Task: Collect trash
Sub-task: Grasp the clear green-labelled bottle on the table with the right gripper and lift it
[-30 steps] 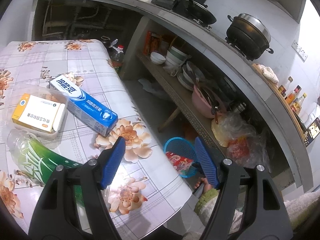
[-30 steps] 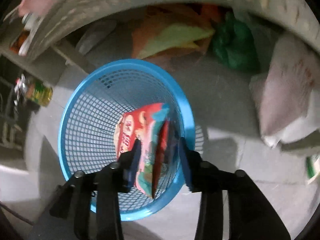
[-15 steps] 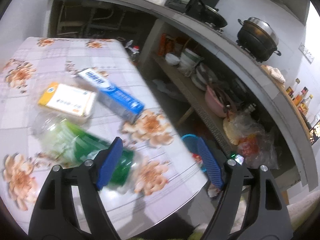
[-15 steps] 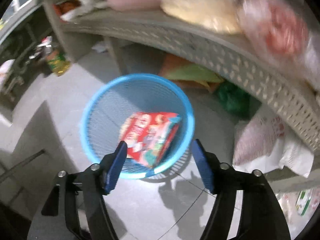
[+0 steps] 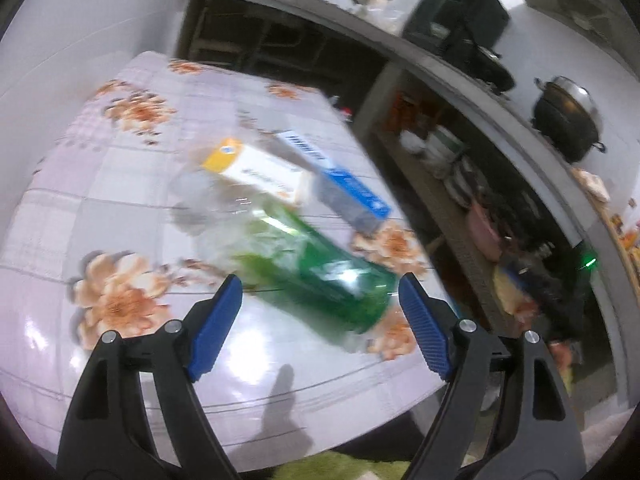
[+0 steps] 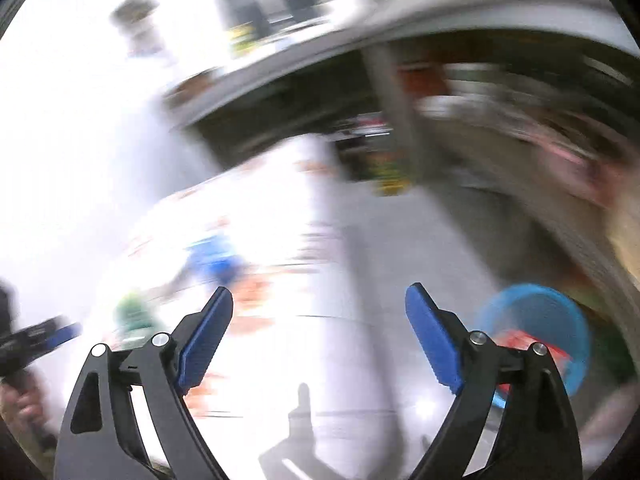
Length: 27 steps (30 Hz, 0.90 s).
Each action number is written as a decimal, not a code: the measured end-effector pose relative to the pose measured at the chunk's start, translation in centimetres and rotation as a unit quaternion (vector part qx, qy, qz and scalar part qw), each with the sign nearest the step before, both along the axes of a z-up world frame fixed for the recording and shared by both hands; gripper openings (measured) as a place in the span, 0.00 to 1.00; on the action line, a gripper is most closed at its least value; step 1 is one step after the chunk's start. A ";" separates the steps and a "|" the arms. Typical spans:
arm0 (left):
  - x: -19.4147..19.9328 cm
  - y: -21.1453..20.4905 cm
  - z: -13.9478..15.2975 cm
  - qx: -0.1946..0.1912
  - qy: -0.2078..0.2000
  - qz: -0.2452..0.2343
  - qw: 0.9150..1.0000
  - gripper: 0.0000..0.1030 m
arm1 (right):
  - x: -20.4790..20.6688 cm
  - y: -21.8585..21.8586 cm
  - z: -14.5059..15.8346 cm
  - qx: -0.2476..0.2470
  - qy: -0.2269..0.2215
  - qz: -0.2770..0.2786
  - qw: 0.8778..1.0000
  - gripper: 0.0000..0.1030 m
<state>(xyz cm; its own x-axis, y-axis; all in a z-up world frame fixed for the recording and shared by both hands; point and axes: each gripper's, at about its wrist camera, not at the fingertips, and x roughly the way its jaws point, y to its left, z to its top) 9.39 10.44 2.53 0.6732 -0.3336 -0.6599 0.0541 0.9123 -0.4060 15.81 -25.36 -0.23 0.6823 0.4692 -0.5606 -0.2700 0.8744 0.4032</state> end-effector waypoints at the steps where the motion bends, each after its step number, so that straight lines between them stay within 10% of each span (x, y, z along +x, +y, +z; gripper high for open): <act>1: 0.0 0.4 -0.4 0.015 0.006 0.012 1.000 0.74 | 1.3 2.8 0.7 0.000 0.017 0.051 0.999 0.84; 7: -0.6 2.6 -2.3 0.063 0.026 0.054 0.996 0.74 | 7.6 15.8 1.2 -0.006 0.147 0.234 0.961 0.84; 13: -1.6 5.1 -3.1 0.056 0.030 0.081 0.995 0.74 | 9.2 24.8 -1.0 -0.122 0.178 0.287 0.933 0.84; 27: -1.1 6.8 -3.6 0.041 0.030 0.103 0.993 0.74 | 6.2 28.1 -3.2 -0.212 0.166 0.345 0.899 0.61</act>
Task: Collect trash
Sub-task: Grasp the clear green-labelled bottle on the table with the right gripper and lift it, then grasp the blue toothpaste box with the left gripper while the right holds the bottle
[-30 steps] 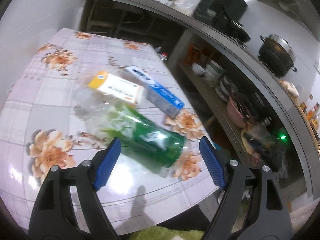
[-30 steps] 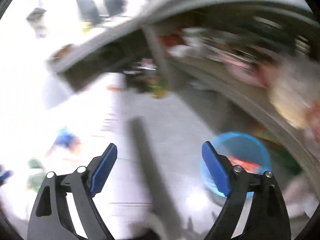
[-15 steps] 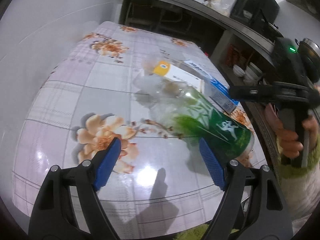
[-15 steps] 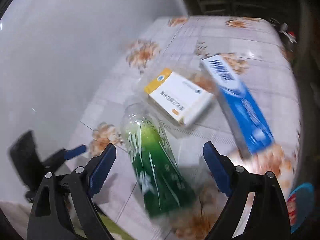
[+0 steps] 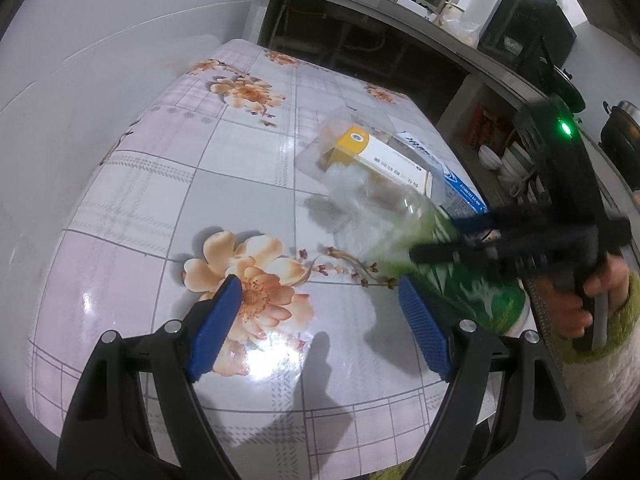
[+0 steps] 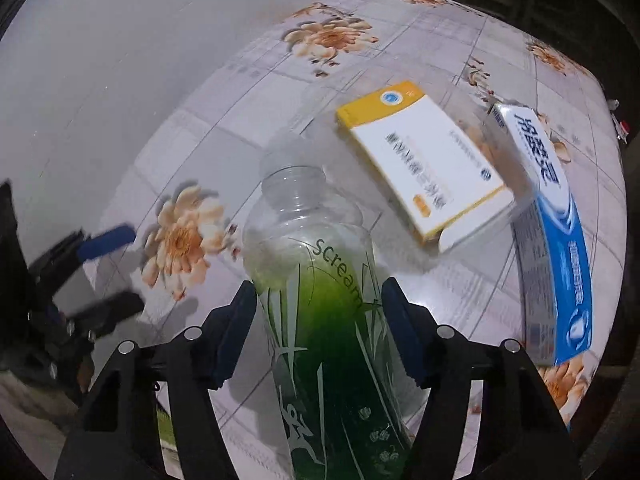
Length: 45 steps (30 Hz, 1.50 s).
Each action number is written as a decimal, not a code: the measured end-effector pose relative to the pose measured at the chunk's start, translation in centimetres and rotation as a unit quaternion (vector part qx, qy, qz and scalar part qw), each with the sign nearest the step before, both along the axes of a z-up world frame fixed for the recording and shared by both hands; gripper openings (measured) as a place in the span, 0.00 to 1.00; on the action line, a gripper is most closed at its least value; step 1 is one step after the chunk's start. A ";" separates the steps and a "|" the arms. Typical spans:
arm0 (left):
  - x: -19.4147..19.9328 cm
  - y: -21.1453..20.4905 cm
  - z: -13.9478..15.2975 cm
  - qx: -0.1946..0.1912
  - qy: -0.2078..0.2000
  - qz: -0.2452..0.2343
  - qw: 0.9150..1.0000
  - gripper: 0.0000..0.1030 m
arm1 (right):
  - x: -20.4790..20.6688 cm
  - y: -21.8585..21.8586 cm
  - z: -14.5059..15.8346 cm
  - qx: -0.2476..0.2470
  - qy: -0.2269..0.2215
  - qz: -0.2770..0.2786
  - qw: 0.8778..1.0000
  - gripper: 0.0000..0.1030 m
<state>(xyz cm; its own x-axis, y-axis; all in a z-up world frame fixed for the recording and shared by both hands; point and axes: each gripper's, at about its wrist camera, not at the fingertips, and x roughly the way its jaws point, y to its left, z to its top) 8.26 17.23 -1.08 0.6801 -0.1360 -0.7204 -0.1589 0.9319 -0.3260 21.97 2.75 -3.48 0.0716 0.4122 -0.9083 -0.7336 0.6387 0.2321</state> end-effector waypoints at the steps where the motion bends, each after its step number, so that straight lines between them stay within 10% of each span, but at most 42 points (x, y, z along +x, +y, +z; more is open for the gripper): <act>1: 0.1 -0.1 0.1 -0.001 -0.001 -0.001 1.000 0.74 | -0.5 -0.5 0.2 0.000 0.001 0.002 1.000 0.61; 12: 4.6 -2.9 1.7 -0.036 -0.017 -0.039 0.998 0.74 | -6.7 -12.3 -0.4 0.020 0.009 -0.108 0.994 0.61; 22: 13.1 -12.4 2.3 -0.115 -0.004 -0.133 0.984 0.74 | -8.4 -22.6 -0.3 0.010 -0.037 -0.295 0.955 0.60; 33: 22.3 -22.4 -3.1 0.033 0.095 -0.030 0.995 0.74 | -9.0 -26.3 -0.9 0.048 -0.045 -0.369 0.927 0.60; 45: 20.6 -21.9 -3.6 0.064 0.063 -0.018 0.996 0.60 | -9.2 -27.6 -1.1 0.070 -0.040 -0.377 0.923 0.60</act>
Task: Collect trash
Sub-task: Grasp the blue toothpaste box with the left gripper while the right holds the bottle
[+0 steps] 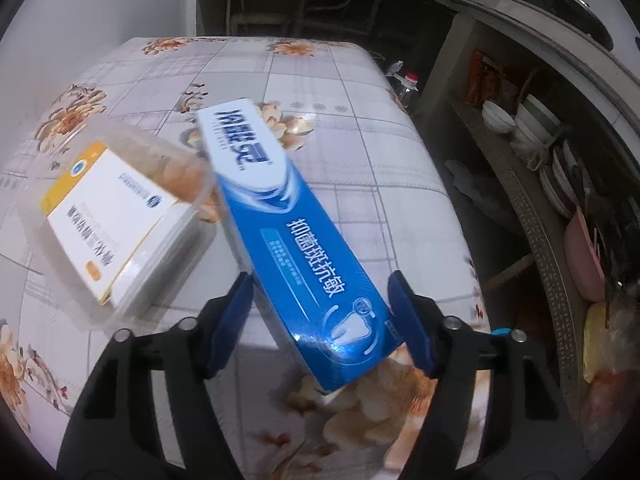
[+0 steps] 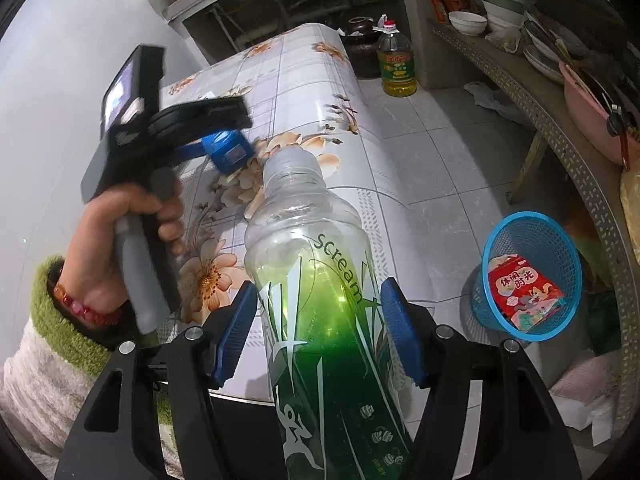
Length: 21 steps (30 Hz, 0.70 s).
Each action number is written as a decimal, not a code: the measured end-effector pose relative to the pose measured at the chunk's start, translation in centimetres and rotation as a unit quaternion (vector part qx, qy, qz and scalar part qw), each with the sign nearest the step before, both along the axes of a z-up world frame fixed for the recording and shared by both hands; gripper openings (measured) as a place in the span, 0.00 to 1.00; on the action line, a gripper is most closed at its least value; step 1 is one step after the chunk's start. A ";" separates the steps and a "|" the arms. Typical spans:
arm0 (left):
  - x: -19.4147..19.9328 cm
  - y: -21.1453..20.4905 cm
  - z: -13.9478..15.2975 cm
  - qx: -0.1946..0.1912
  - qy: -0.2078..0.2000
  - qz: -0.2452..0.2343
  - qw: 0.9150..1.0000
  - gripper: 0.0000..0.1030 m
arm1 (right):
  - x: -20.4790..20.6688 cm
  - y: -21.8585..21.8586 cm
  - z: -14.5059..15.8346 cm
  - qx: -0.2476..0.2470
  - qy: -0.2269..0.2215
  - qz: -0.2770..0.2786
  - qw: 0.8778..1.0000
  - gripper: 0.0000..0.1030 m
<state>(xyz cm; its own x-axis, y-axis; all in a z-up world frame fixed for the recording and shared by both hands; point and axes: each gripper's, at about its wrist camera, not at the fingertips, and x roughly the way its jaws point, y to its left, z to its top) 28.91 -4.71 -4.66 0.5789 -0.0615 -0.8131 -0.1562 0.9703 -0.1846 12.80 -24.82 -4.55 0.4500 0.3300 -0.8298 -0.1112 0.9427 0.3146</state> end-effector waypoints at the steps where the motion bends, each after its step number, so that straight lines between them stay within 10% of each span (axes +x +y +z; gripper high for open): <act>1: -0.4 0.2 0.1 -0.001 -0.001 -0.005 1.000 0.58 | 0.0 0.0 0.0 0.001 0.000 -0.001 1.000 0.60; 21: -17.9 5.8 0.6 -0.083 0.076 -0.162 0.980 0.53 | 0.6 0.5 -0.4 0.056 0.020 0.008 0.998 0.60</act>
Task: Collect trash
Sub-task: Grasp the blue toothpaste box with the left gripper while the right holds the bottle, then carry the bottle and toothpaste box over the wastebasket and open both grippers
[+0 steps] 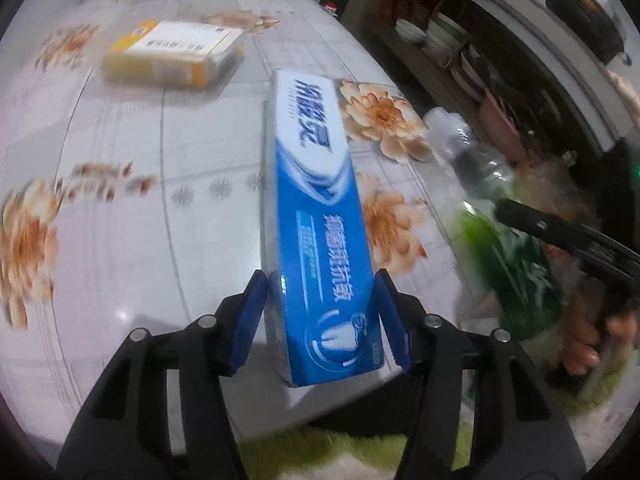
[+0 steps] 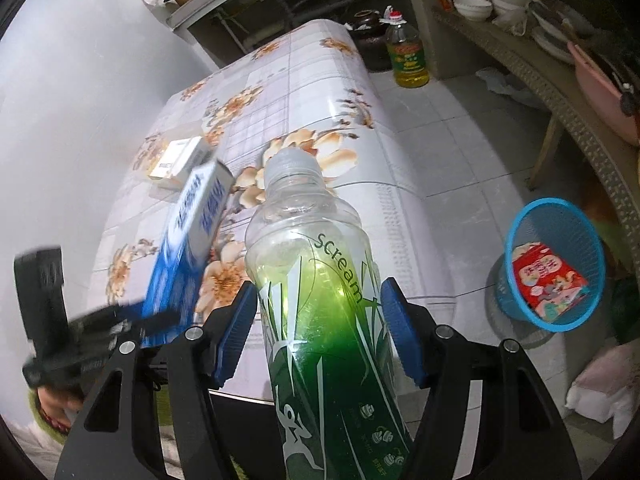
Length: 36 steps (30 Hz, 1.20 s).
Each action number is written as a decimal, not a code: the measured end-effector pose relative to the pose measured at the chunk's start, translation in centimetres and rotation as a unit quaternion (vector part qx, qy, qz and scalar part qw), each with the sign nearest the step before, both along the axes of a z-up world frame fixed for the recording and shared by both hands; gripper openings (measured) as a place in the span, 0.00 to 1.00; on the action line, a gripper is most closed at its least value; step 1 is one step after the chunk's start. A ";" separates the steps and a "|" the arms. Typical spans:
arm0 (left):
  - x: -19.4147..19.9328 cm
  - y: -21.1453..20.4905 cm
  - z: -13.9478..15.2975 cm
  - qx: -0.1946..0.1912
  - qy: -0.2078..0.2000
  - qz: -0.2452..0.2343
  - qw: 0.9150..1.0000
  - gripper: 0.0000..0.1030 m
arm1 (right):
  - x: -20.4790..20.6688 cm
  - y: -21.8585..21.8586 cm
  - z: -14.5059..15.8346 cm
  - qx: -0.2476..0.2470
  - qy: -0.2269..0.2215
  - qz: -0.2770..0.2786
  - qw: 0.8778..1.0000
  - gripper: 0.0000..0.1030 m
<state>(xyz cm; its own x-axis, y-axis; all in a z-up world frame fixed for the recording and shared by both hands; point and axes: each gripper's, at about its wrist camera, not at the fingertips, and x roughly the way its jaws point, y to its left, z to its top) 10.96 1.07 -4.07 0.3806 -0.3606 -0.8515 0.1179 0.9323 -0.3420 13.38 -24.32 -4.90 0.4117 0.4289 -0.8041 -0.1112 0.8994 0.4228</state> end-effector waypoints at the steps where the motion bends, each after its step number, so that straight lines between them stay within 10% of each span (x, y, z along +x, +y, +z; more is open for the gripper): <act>1: -0.3 0.2 0.3 -0.004 -0.006 0.006 1.000 0.60 | 0.2 0.2 -0.1 0.006 0.003 0.001 1.000 0.60; 6: 0.4 -0.5 1.9 0.045 -0.076 0.015 0.996 0.66 | 1.1 0.9 -0.2 0.017 0.017 -0.005 1.000 0.61; 36: 3.8 -3.7 -0.8 0.146 -0.065 0.003 0.987 0.43 | 1.9 1.6 -0.3 0.032 0.041 0.014 0.999 0.60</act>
